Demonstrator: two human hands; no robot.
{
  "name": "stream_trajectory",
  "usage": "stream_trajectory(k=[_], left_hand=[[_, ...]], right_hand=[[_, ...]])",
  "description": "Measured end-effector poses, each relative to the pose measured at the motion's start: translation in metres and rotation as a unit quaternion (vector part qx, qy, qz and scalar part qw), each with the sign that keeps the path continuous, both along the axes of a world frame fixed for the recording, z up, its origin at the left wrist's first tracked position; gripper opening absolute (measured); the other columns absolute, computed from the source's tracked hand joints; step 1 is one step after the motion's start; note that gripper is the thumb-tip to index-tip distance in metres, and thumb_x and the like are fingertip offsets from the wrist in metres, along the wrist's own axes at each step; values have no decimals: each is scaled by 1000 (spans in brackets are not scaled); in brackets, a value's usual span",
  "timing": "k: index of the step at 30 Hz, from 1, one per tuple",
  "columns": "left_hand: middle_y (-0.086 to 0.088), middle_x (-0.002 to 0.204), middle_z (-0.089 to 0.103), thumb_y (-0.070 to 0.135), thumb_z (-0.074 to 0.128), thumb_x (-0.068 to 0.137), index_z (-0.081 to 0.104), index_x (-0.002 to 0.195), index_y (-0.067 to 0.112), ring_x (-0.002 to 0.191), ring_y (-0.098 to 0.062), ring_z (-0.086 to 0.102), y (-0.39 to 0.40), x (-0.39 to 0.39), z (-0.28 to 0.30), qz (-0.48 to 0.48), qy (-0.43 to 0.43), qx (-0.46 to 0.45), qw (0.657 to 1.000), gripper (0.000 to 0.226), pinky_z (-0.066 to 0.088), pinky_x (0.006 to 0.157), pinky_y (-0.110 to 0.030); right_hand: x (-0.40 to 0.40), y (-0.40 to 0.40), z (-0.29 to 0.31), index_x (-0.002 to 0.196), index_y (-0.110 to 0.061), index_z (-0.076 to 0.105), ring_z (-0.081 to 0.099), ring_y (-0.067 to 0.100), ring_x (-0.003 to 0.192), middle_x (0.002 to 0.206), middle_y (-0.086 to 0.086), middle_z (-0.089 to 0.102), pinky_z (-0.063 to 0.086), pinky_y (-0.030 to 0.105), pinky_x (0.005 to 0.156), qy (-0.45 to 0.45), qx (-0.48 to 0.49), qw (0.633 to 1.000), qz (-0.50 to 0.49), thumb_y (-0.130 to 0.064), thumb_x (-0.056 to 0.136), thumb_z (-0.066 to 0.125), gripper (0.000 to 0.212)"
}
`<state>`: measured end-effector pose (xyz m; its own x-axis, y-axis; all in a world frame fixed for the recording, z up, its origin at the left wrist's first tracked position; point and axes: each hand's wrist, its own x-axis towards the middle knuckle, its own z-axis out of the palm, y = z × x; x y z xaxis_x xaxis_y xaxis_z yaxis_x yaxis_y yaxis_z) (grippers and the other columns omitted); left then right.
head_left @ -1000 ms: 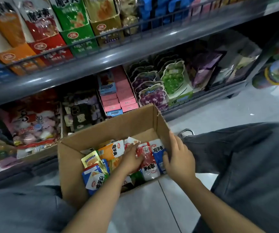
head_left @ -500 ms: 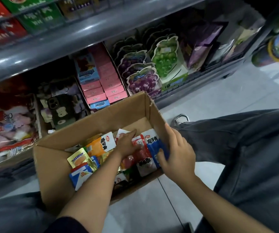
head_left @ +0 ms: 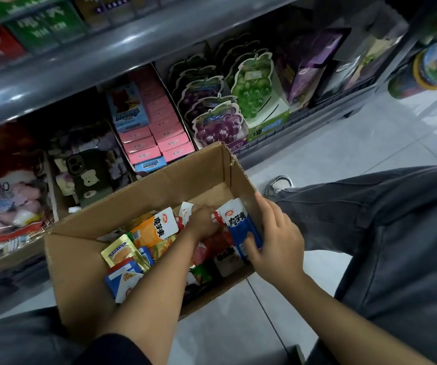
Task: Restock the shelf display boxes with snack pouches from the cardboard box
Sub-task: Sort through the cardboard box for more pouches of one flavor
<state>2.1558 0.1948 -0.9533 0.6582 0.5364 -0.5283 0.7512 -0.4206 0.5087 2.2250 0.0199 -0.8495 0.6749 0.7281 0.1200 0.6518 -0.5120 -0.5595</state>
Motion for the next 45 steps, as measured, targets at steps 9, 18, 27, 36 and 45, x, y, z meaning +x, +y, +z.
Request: stream_trajectory(k=[9, 18, 27, 36, 45], left_hand=[[2, 112, 64, 34, 83, 69, 57, 119, 20, 101, -19, 59, -5, 13, 10, 63, 27, -123, 990, 58, 44, 85, -29], [-7, 90, 68, 16, 79, 75, 63, 86, 8, 79, -17, 59, 2, 5, 27, 138, 20, -102, 985, 22, 40, 64, -23], [-6, 93, 69, 19, 80, 74, 63, 87, 13, 85, -24, 66, 16, -20, 87, 242, -68, -93, 963, 22, 54, 80, -35], [-1, 83, 70, 16, 77, 78, 62, 82, 19, 69, -16, 67, 15, -57, 183, 289, -150, -94, 941, 16, 55, 66, -29], [-2, 77, 71, 14, 81, 72, 64, 75, 15, 69, -20, 68, 1, -98, 260, 269, -189, -45, 943, 18, 55, 72, -36]], right_hand=[[0, 1, 3, 137, -15, 45, 64, 24, 95, 125, 2, 61, 52, 31, 70, 2, 4, 1000, 0, -39, 72, 42, 69], [2, 1, 5, 135, -13, 48, 64, 22, 91, 122, 2, 63, 49, 27, 68, 3, 8, 1000, 10, -38, 72, 43, 68], [3, 0, 2, 137, -14, 45, 63, 23, 95, 123, 3, 61, 50, 31, 68, 7, -12, 1000, 20, -36, 75, 54, 67], [-1, 15, 29, 140, -15, 41, 40, 25, 131, 143, 4, 46, 30, 43, 107, -37, -35, 998, 37, -66, 83, 29, 78], [-5, 80, 115, 117, -18, 58, 66, 15, 95, 107, -2, 69, 54, 40, 86, 307, -29, 919, 243, -44, 73, 77, 54]])
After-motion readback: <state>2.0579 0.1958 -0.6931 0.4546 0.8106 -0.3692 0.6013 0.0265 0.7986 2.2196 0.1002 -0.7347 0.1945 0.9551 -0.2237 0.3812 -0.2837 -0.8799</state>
